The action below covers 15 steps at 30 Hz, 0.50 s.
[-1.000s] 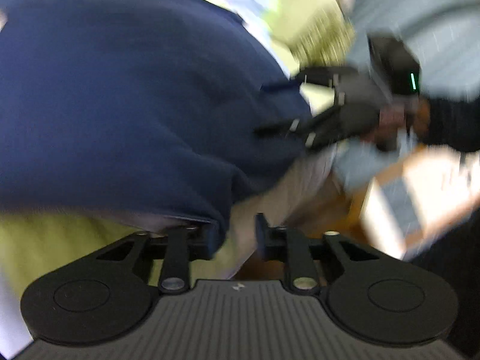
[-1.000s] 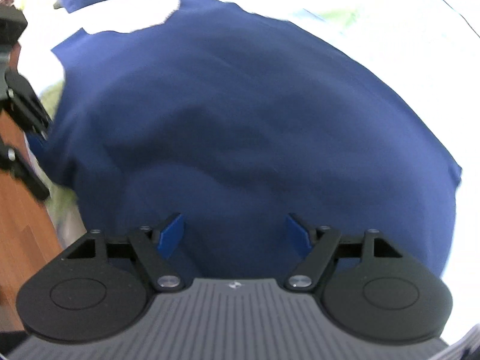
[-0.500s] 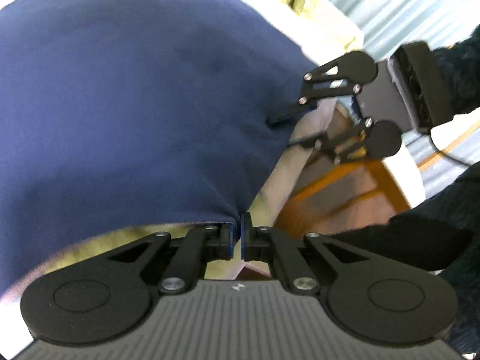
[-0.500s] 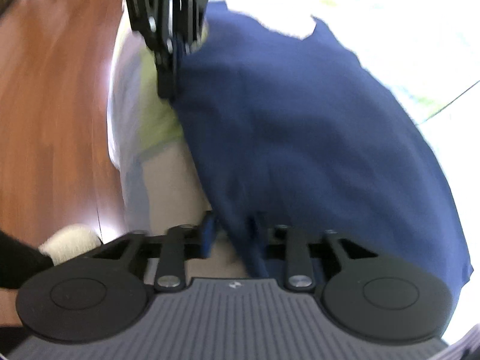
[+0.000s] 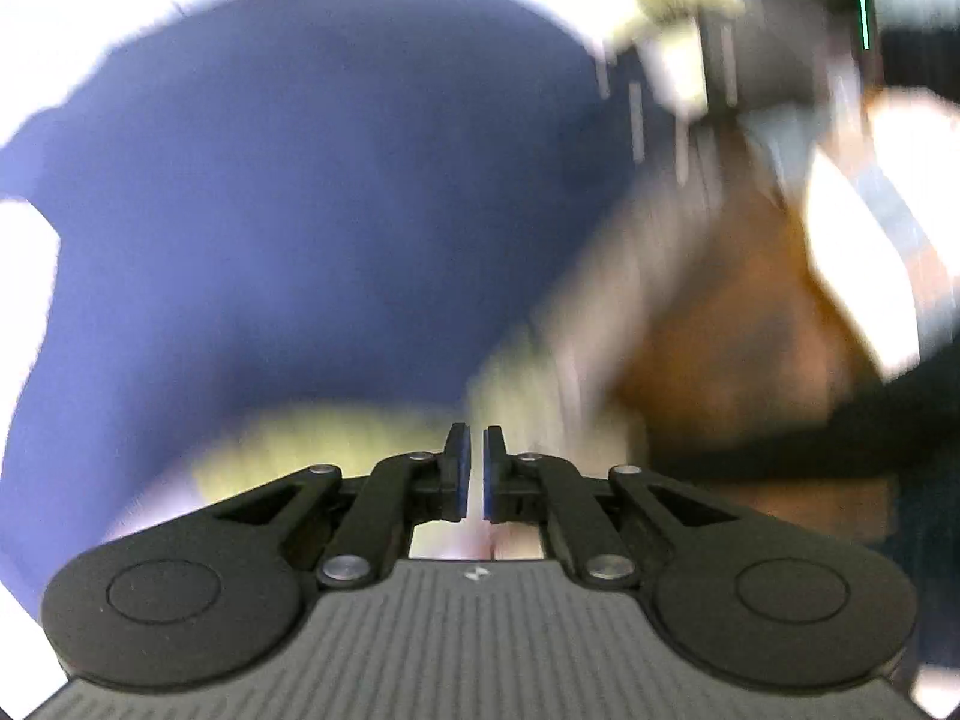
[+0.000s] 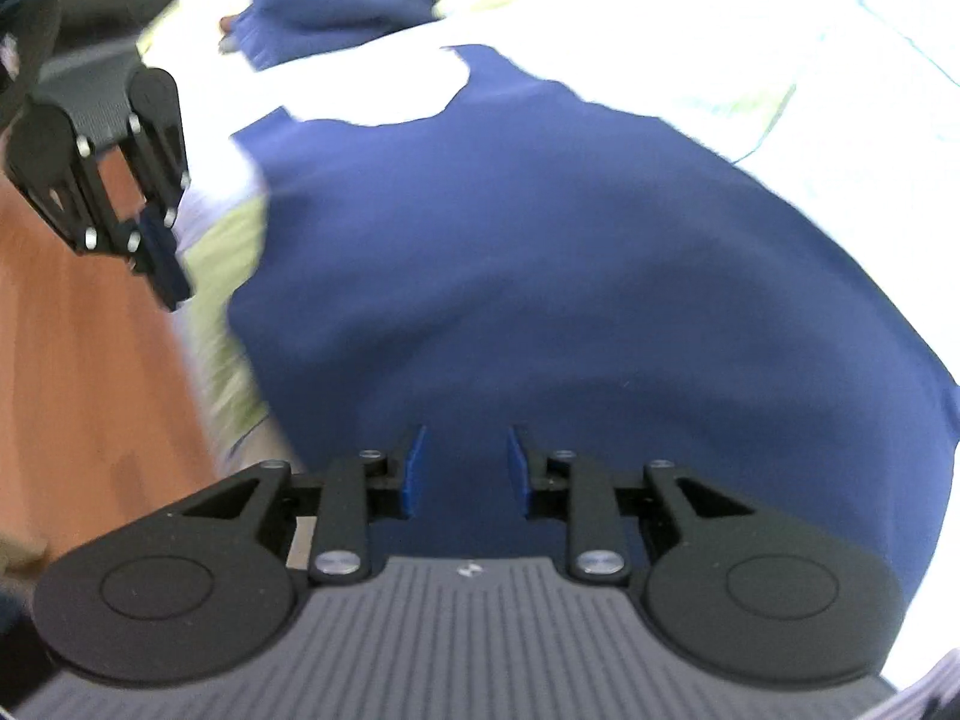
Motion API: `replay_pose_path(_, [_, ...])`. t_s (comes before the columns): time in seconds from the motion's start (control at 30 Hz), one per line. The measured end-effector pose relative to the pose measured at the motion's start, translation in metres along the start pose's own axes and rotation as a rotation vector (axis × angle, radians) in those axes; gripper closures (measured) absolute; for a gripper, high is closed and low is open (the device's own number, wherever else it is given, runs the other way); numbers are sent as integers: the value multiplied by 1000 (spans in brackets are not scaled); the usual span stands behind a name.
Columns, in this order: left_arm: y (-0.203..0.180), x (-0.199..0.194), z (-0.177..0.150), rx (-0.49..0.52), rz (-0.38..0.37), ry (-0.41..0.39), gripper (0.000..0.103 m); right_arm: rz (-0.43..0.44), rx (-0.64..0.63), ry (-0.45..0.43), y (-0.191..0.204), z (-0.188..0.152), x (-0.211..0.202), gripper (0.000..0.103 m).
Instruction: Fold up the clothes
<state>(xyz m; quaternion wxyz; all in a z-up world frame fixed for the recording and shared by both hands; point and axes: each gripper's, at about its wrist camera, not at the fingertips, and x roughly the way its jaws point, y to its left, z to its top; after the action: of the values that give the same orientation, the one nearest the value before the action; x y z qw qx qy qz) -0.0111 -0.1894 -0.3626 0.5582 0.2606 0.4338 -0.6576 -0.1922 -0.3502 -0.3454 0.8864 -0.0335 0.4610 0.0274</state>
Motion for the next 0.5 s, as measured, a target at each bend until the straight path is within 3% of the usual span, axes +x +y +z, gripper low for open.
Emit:
replay_pose_path(0.07, [6,6,12,-78,52,-114,101,2,-13,67,5,-19,20,79])
replay_pose_path(0.17, [-15,46,-12,-72,11,30,101,-7,-88,107,16,-52,19,77])
replay_pose_path(0.3, [-61,49,-47,-45,-10,208,100,16,22,187,-4,-66,-10,82])
replay_pose_path(0.43, [-66,14,-10,-135,-12,17,99,-94,188,76,-51,-64,-45,81])
replay_pose_path(0.5, [-55,13,22,-213,78,-122,84,-168,251,64,-74,-70,-43,79])
